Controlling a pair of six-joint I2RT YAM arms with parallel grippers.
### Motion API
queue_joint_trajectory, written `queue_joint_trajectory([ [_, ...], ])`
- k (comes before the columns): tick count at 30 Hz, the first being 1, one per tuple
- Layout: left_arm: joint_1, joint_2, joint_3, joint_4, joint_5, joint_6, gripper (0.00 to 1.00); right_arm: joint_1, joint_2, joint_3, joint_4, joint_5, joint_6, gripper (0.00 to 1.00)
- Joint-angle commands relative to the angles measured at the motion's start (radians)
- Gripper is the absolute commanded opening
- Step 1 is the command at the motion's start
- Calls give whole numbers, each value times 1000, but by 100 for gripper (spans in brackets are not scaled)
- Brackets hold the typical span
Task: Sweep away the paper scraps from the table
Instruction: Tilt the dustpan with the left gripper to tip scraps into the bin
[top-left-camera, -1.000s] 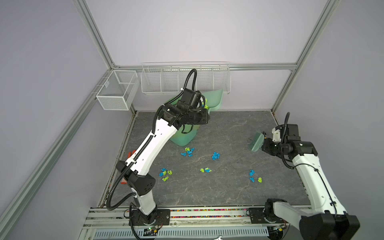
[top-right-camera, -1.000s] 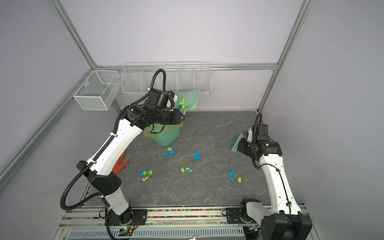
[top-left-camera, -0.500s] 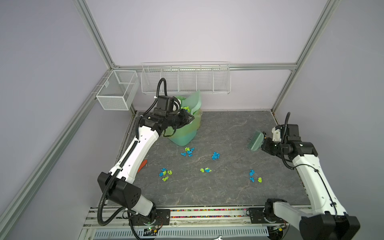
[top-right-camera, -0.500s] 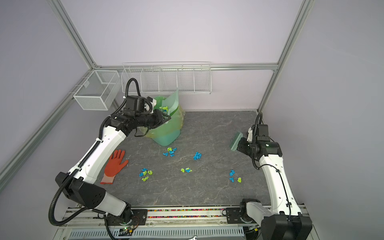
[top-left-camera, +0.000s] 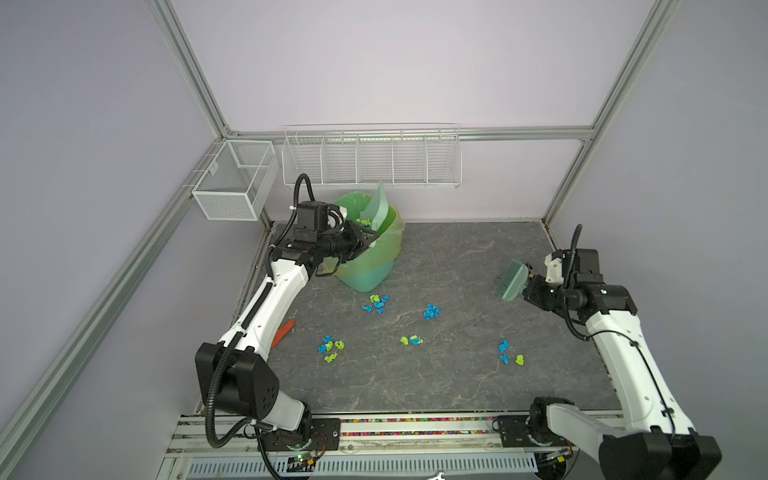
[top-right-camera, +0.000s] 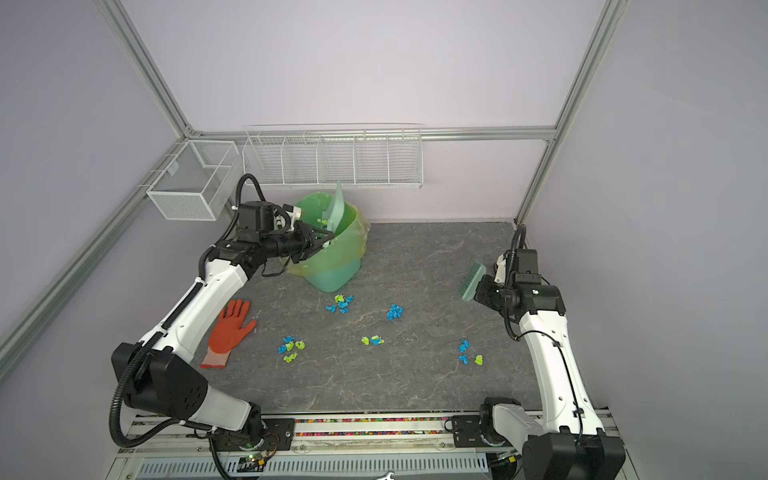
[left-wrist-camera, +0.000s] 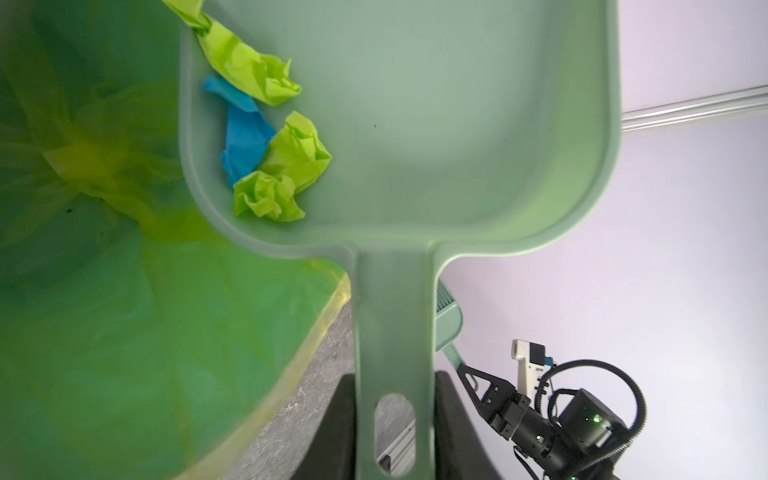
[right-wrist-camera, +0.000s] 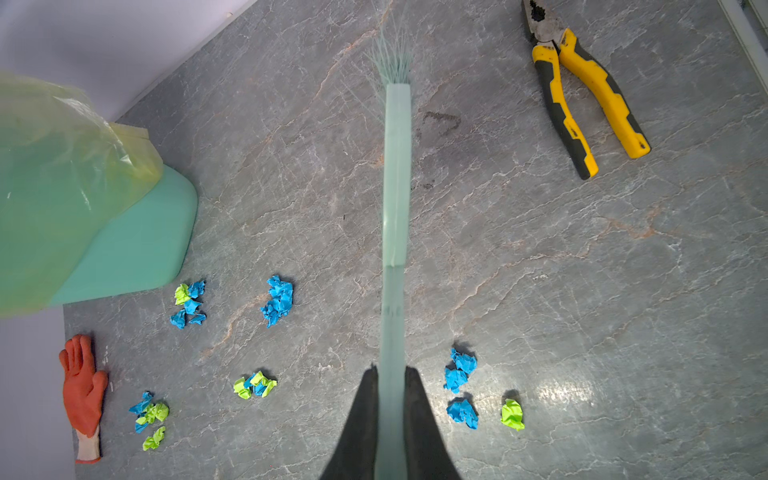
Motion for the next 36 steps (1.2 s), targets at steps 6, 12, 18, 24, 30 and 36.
queue_joint_trajectory([
  [6, 92, -44, -166, 412, 192, -320, 0, 6, -21, 5, 11, -12, 10, 7],
  [12, 115, -52, -236, 580, 225, -448, 0, 7, -31, 5, 7, -10, 12, 7],
  [18, 134, -40, -266, 785, 258, -612, 0, 9, -36, 11, 4, -11, 17, 7],
  [24, 149, 30, -357, 1214, 262, -922, 0, 11, -33, 7, 7, -8, 16, 7],
  [30, 149, 33, -384, 1255, 254, -941, 0, 10, -27, 8, 11, -10, 18, 7],
  [36, 149, 4, -358, 1146, 263, -851, 0, 10, -25, 8, 10, -4, 18, 7],
])
